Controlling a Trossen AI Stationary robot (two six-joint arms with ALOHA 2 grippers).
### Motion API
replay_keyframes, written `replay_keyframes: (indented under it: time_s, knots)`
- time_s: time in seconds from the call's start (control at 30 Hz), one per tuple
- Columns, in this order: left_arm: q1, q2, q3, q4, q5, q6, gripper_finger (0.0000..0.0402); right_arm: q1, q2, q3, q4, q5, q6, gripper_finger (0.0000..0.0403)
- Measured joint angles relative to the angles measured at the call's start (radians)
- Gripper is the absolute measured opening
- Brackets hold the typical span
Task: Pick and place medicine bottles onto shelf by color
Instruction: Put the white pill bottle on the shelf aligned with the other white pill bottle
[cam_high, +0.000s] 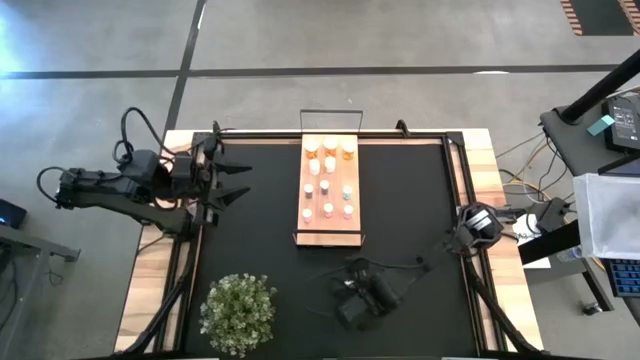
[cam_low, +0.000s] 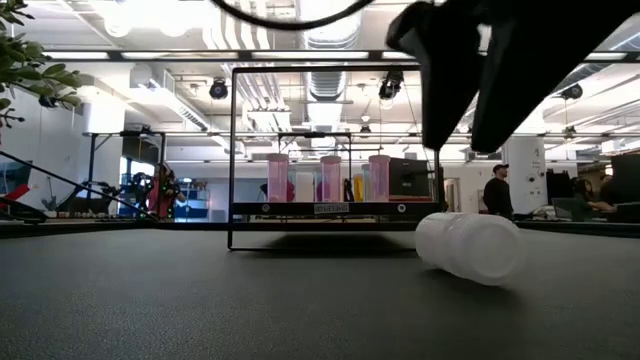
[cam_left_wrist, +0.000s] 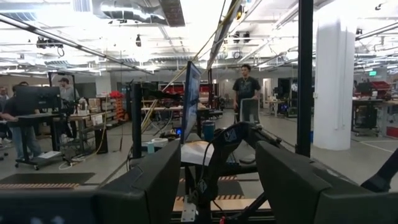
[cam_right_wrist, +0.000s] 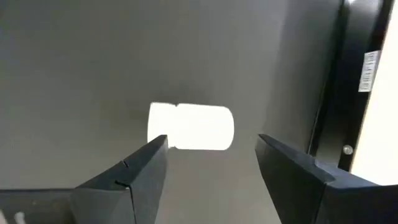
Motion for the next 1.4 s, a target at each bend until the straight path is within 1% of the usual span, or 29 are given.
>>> replay_keyframes:
  time_s: [0.1, 0.17, 0.2, 0.37, 0.57, 0.63, 0.7, 0.77, 0.93, 1.13, 1.4]
  knots:
    - [0.000, 0.003, 0.000, -0.002, -0.003, -0.001, 0.0192, -0.031, 0.000, -0.009, -0.005, -0.059, -0.043, 0.0233]
    - [0.000, 0.005, 0.000, -0.001, -0.007, -0.002, 0.0192, -0.050, 0.000, -0.010, -0.008, -0.087, -0.001, 0.0233]
    - [0.000, 0.005, 0.000, -0.001, -0.008, -0.002, 0.0192, -0.058, 0.000, -0.010, -0.011, -0.088, 0.054, 0.0233]
    - [0.000, 0.010, 0.000, -0.001, -0.010, -0.002, 0.0192, -0.083, 0.000, -0.010, -0.014, -0.088, 0.503, 0.0233]
    - [0.000, 0.015, 0.000, -0.001, -0.011, -0.001, 0.0192, -0.081, 0.000, -0.010, -0.014, -0.091, 1.134, 0.0233]
    - [0.000, 0.015, 0.000, -0.001, -0.011, -0.001, 0.0192, -0.081, 0.000, -0.016, -0.013, -0.088, 1.305, 0.0233]
    - [0.000, 0.015, 0.000, -0.001, -0.011, -0.001, 0.0192, -0.081, 0.000, -0.027, -0.013, -0.082, 1.420, 0.0233]
    - [0.000, 0.014, 0.000, -0.001, -0.011, 0.000, 0.0192, -0.078, 0.004, -0.040, -0.002, -0.066, 1.480, 0.0233]
    - [0.000, 0.000, 0.000, -0.002, -0.011, 0.000, 0.0192, -0.074, 0.043, -0.044, 0.019, -0.071, 1.531, 0.0232]
    - [0.002, -0.019, -0.001, -0.004, -0.011, 0.001, 0.0192, -0.074, 0.054, -0.047, 0.054, -0.085, 1.507, 0.0232]
    - [0.002, -0.032, -0.001, -0.005, -0.011, 0.001, 0.0192, -0.074, 0.056, -0.094, 0.056, -0.088, 1.505, 0.0226]
